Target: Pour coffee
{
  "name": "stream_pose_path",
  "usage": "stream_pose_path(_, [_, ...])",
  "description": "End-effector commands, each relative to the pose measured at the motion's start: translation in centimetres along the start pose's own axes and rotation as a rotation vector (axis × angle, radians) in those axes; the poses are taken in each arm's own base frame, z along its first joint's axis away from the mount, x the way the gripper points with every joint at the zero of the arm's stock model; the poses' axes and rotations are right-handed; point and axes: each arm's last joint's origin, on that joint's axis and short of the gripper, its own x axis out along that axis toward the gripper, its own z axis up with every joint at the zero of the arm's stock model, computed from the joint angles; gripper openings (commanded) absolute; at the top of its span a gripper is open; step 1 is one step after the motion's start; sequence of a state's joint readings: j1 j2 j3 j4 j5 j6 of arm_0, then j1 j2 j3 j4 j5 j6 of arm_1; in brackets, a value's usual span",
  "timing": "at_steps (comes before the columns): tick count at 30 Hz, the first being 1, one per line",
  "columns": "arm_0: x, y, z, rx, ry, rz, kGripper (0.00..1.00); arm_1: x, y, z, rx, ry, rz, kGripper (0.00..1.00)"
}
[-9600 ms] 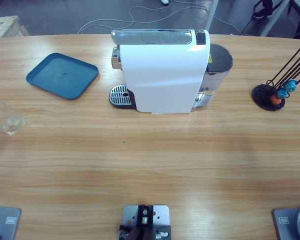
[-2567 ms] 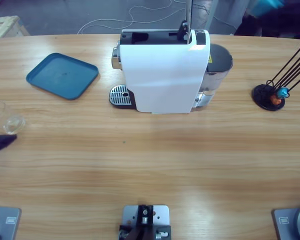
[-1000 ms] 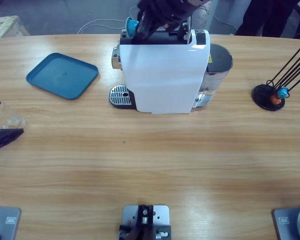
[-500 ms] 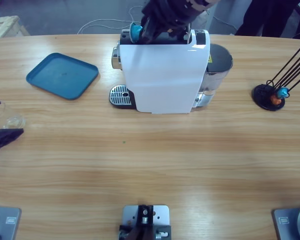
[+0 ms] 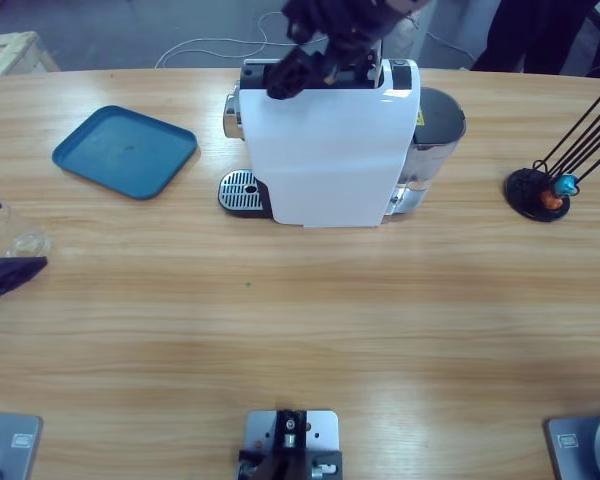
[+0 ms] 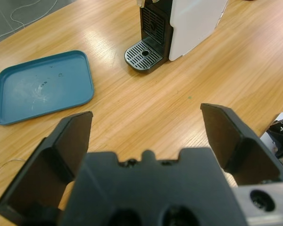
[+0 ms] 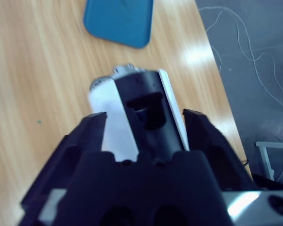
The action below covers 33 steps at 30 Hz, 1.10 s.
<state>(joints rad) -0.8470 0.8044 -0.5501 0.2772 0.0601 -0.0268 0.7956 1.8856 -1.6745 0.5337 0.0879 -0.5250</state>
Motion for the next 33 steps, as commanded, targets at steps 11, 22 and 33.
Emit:
stream_pose_path(11, [0.8,-0.1,-1.0,-0.015,0.047,-0.032,1.000,-18.0,9.0,-7.0,0.819,-0.157,-0.256,0.000])
stream_pose_path(22, [1.0,-0.2,-1.0,-0.014,0.054,-0.039,1.000,-7.3,-1.4,-5.2,1.190,-0.231,-0.442,0.000])
stream_pose_path(33, [1.2,-0.2,-0.9,-0.012,0.063,-0.035,1.000,-4.5,-0.4,-1.3,1.153,-0.374,-0.170,0.000])
